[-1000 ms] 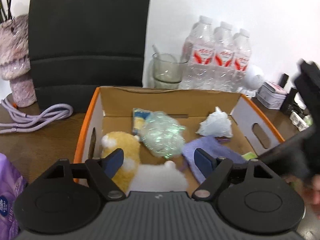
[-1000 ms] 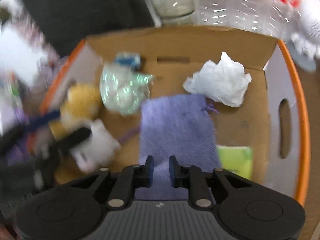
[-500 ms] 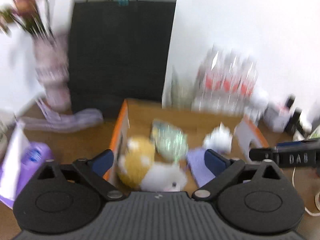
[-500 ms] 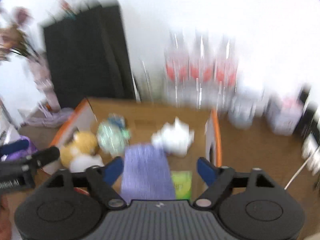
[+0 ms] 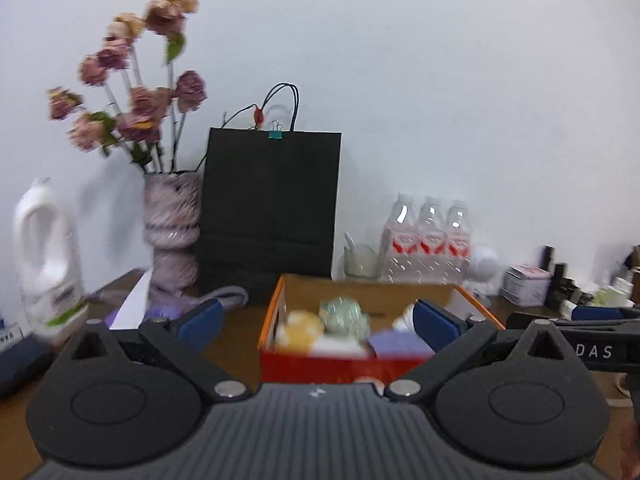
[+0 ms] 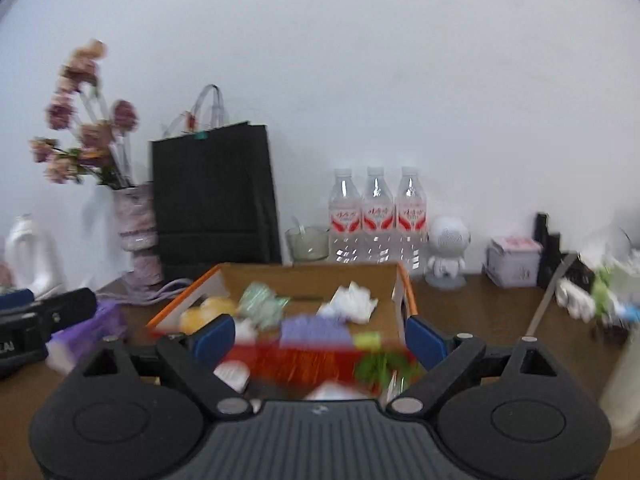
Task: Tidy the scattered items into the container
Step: 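Move both grippers back from the box toward the remaining items, then grasp the white round puck with the right gripper while the left grasps the black braided cable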
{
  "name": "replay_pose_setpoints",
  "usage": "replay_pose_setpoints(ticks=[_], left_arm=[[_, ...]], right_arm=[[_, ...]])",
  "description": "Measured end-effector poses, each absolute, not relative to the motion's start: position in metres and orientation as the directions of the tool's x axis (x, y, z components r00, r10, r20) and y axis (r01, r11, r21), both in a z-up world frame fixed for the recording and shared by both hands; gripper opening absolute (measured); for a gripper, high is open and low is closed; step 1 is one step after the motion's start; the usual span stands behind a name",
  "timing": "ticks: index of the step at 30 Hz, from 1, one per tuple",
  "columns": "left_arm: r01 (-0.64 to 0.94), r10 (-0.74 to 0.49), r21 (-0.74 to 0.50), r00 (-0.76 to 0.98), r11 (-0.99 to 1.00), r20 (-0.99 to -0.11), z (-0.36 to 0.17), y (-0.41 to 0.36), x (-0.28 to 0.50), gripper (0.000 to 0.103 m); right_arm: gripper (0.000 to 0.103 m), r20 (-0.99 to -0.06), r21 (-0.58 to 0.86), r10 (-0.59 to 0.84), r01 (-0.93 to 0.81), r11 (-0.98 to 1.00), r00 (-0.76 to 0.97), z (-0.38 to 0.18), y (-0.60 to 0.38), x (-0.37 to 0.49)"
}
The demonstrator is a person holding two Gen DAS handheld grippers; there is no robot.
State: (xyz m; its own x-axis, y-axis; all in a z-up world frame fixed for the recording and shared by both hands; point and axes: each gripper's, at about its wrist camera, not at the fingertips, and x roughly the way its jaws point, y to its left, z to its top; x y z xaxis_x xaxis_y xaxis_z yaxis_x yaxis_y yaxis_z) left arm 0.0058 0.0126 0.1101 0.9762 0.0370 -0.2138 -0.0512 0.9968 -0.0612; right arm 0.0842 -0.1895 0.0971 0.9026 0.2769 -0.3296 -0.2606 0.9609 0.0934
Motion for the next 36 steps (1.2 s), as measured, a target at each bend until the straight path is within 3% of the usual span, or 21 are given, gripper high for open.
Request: replay_pose_setpoints(ticks=[9,16,27,32,36], left_arm=[[-0.023,0.011,-0.037,0.953,0.999,-0.302,0.044,-0.011,-0.145,0.103],[-0.030,0.018,-0.033,0.951,0.999,-0.307,0.038,-0.008,-0.169,0.103],[-0.024,-0.003,-0.066,0.924,0.998,-0.383,0.027,0.000,-0.136,0.103],[-0.054,0.008,-0.102,0.914,0.993,-0.406,0.040,0.020,-0.079,0.103],[-0.087,0.040,-0.088,0.898,0.992,-0.439,0.044,0.036,-0.025,0.100]], right_arm=[[0.092,-0.348,0.093,0.293,-0.278,0.956,0.891,0.030,-0.218,-0.087],[0.092,-0.340,0.079,0.315,-0.307,0.949,0.886,0.019,-0.228,-0.138],[0.092,-0.391,0.099,0.323,-0.309,0.946,0.862,0.022,-0.215,-0.090],[0.090,-0.347,0.155,0.406,-0.375,0.914,0.845,0.058,-0.198,-0.011],[0.080,-0.382,0.147,0.479,-0.460,0.876,0.790,0.060,-0.158,0.076]])
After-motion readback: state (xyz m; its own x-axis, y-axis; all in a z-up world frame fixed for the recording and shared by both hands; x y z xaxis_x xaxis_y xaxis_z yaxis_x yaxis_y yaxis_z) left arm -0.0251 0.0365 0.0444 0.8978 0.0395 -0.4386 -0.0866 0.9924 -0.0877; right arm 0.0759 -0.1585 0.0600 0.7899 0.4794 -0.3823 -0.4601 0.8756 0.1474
